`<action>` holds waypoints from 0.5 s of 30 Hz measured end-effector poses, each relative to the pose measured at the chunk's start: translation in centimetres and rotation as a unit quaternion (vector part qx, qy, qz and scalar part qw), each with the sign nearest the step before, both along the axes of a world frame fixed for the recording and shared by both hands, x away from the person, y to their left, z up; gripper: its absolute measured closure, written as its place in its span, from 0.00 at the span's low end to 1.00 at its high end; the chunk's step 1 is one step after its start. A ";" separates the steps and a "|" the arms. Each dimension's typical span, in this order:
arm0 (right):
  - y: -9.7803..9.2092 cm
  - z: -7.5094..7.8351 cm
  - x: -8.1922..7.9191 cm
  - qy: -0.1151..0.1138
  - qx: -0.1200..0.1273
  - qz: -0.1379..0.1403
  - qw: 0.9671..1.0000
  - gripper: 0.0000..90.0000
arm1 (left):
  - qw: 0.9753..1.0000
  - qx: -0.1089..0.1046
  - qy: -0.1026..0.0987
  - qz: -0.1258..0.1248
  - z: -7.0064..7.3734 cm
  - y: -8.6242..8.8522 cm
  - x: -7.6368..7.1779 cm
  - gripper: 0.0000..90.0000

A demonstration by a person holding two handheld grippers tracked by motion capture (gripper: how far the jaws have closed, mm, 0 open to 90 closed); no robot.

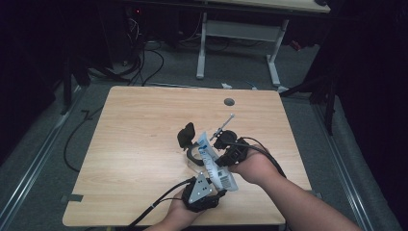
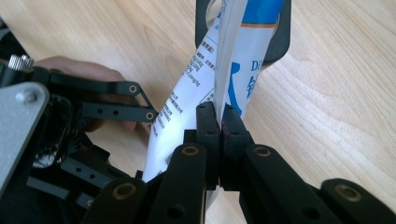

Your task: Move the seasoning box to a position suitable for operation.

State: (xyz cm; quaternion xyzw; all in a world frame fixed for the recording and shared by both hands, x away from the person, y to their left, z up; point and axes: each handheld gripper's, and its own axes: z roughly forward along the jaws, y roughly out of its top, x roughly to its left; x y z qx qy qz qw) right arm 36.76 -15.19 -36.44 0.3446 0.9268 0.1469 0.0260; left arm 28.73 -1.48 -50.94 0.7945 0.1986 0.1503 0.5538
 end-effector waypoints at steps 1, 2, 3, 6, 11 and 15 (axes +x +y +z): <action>0.1 0.0 0.1 -0.002 0.000 -0.005 1.000 0.98 | 1.000 -0.001 0.003 0.005 0.0 0.0 0.1 0.58; 0.2 -0.1 0.1 -0.006 0.002 -0.010 1.000 0.98 | 1.000 -0.002 0.005 0.009 0.0 0.1 0.1 0.58; 0.3 -0.1 0.2 -0.011 0.003 -0.013 1.000 0.97 | 1.000 -0.003 0.007 0.011 0.0 0.1 0.1 0.58; 0.6 -0.1 0.2 -0.017 0.004 -0.025 1.000 0.93 | 1.000 -0.004 0.007 0.016 0.0 0.1 0.2 0.59; 0.5 0.0 0.2 -0.017 0.008 -0.041 0.999 0.90 | 1.000 -0.006 0.009 0.018 0.0 0.2 0.2 0.60; 0.3 0.1 0.1 -0.014 0.012 -0.055 0.998 0.87 | 1.000 -0.007 0.012 0.019 0.0 0.1 0.2 0.60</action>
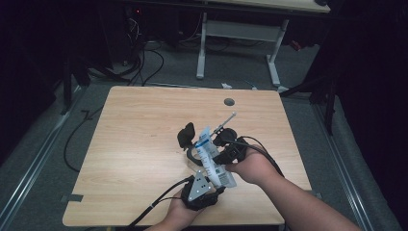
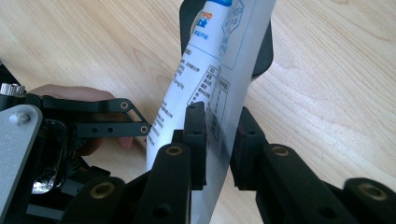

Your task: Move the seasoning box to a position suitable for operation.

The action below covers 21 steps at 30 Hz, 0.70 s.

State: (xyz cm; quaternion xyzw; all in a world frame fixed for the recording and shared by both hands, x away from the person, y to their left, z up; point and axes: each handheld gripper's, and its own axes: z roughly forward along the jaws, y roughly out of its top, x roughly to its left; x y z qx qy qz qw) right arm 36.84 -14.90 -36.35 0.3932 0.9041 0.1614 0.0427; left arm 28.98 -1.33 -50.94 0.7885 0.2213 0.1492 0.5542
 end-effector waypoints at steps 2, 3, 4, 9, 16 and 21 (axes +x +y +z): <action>-0.1 0.0 0.0 -0.003 0.000 -0.003 1.000 0.87 | 1.000 -0.001 0.005 0.001 0.0 0.0 0.1 0.60; -0.2 0.0 0.0 -0.002 0.002 -0.009 1.000 0.87 | 1.000 -0.001 0.006 0.002 -0.1 0.1 0.2 0.60; -0.2 0.1 -0.1 -0.001 0.004 -0.015 1.000 0.87 | 1.000 -0.001 0.007 0.004 -0.1 0.1 0.2 0.60; -0.3 0.1 -0.1 -0.006 -0.001 -0.017 1.000 0.89 | 1.000 -0.001 0.007 0.005 -0.1 0.1 0.3 0.60; -0.3 -0.1 0.0 0.003 0.001 -0.003 1.000 0.96 | 1.000 0.001 -0.002 0.002 -0.1 0.0 0.0 0.61; -0.3 -0.1 0.1 0.006 0.001 0.003 1.000 0.99 | 1.000 0.001 -0.003 0.003 0.0 -0.1 0.0 0.61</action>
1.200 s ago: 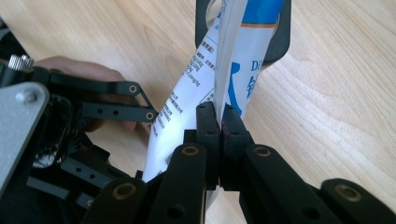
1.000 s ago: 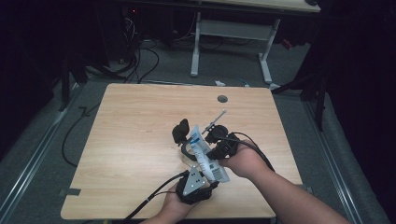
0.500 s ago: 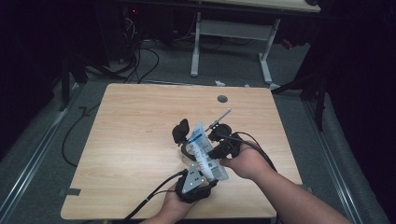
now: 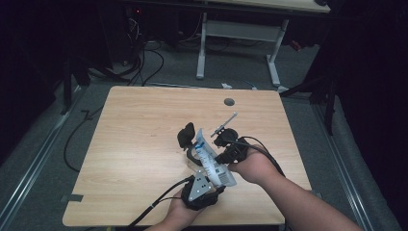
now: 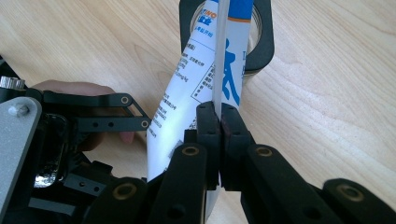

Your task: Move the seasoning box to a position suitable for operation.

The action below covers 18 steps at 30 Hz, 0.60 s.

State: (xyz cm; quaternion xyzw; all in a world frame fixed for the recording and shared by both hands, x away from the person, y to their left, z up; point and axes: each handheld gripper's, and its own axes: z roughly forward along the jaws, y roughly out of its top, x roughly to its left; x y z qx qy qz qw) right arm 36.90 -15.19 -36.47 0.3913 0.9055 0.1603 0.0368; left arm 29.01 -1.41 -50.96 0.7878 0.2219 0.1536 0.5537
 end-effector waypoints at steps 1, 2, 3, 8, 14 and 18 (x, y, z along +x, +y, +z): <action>0.0 0.0 0.0 -0.001 0.001 0.001 1.000 0.99 | 1.000 0.001 -0.001 0.000 0.0 0.0 0.0 0.61; 0.1 0.0 0.0 -0.001 0.001 0.002 1.000 0.99 | 1.000 0.001 0.000 0.000 0.0 0.0 0.0 0.61; 0.1 0.1 0.0 0.001 -0.001 0.000 1.000 0.99 | 1.000 -0.001 0.000 0.001 0.1 0.0 0.0 0.61; 0.1 0.2 0.1 -0.003 -0.004 0.007 1.000 1.00 | 1.000 -0.007 0.003 0.001 0.2 0.0 0.1 0.60; 0.2 0.4 0.2 -0.005 -0.010 0.014 1.000 1.00 | 1.000 -0.009 0.005 -0.005 0.4 -0.1 0.0 0.59; 0.3 0.6 0.1 -0.003 -0.010 0.011 1.000 1.00 | 1.000 -0.011 0.005 -0.007 0.4 -0.1 0.0 0.58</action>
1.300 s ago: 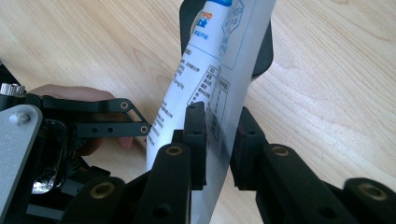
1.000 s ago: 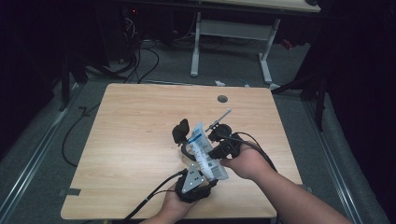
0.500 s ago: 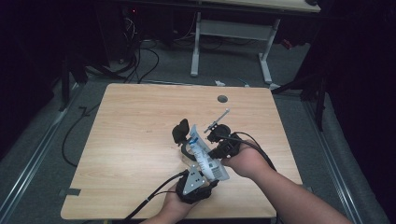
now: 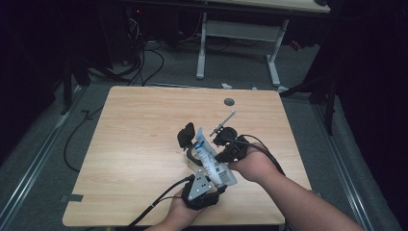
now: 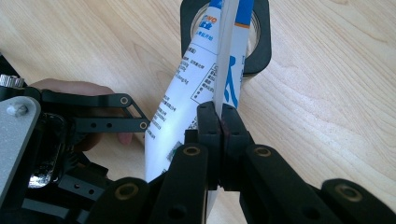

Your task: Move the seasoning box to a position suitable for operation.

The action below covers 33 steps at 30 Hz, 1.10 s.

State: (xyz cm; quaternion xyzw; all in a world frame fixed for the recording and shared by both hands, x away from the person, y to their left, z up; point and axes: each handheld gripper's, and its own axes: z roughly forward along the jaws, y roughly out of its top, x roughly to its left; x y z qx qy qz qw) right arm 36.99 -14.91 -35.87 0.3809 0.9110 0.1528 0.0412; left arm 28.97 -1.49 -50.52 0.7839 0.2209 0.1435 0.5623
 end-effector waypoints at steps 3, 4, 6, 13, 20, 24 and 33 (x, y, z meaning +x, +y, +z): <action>0.0 -0.1 0.1 -0.005 0.000 0.011 1.000 1.00 | 1.000 0.002 -0.002 -0.001 0.0 0.0 -0.1 0.58; 0.0 -0.1 0.0 -0.004 -0.001 0.009 1.000 1.00 | 1.000 0.003 -0.004 -0.002 0.0 0.0 -0.1 0.57; 0.1 -0.1 0.0 -0.004 -0.001 0.009 1.000 1.00 | 1.000 0.002 -0.004 -0.002 0.0 0.0 -0.1 0.57; 0.1 0.1 0.1 -0.005 -0.002 0.009 1.000 1.00 | 1.000 -0.001 -0.006 -0.004 0.0 0.0 -0.2 0.56; 0.2 0.2 0.2 -0.008 -0.007 0.014 1.000 1.00 | 1.000 -0.005 -0.010 -0.005 0.1 0.0 -0.3 0.57; 0.3 0.4 0.2 -0.009 -0.007 0.011 1.000 1.00 | 1.000 -0.005 -0.010 -0.004 0.3 0.1 -0.2 0.57; 0.6 0.6 0.6 -0.015 -0.009 0.016 1.000 1.00 | 1.000 -0.009 -0.010 -0.002 0.6 0.2 0.0 0.57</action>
